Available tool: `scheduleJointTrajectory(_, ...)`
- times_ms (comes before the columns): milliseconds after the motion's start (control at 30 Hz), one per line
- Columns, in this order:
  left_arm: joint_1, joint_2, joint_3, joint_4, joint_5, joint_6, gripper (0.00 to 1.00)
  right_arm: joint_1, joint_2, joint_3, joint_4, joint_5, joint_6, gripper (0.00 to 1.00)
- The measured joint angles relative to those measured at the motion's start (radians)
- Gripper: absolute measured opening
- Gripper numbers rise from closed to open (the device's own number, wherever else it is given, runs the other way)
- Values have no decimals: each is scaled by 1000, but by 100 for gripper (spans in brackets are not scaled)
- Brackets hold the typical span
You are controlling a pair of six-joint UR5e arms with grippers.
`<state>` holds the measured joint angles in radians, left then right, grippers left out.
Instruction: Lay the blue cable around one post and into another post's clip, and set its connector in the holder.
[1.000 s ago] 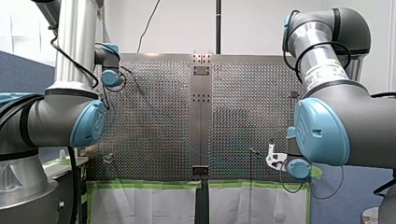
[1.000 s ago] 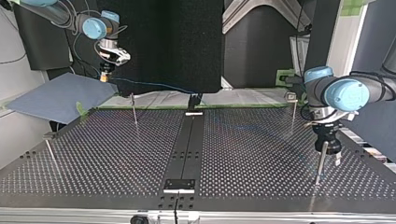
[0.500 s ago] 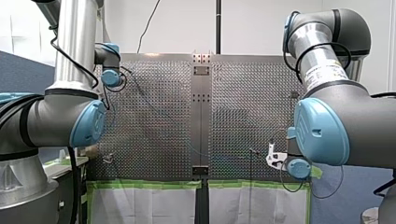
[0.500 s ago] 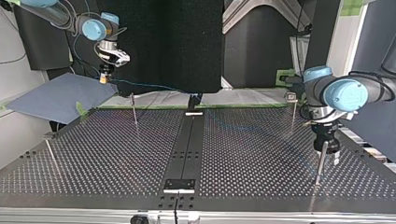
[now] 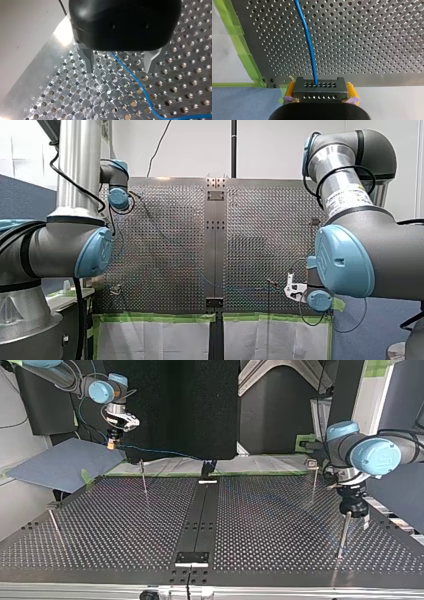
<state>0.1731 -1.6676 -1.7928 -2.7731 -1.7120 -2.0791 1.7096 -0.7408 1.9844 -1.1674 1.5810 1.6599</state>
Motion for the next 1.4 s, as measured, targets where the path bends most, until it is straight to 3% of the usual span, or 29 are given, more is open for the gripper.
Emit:
scheduleJointTrajectory(500,17,133,-104,-133,9,29,99,4,0,0,17,1,24,0)
scheduleJointTrajectory(800,23,209,-41,-209,24,102,99,5,0,0,15,0,41,0)
scheduleJointTrajectory(1133,21,298,49,-299,-34,192,99,7,0,0,12,-1,67,0)
scheduleJointTrajectory(1400,15,371,125,-375,10,268,99,9,0,0,11,-1,74,0)
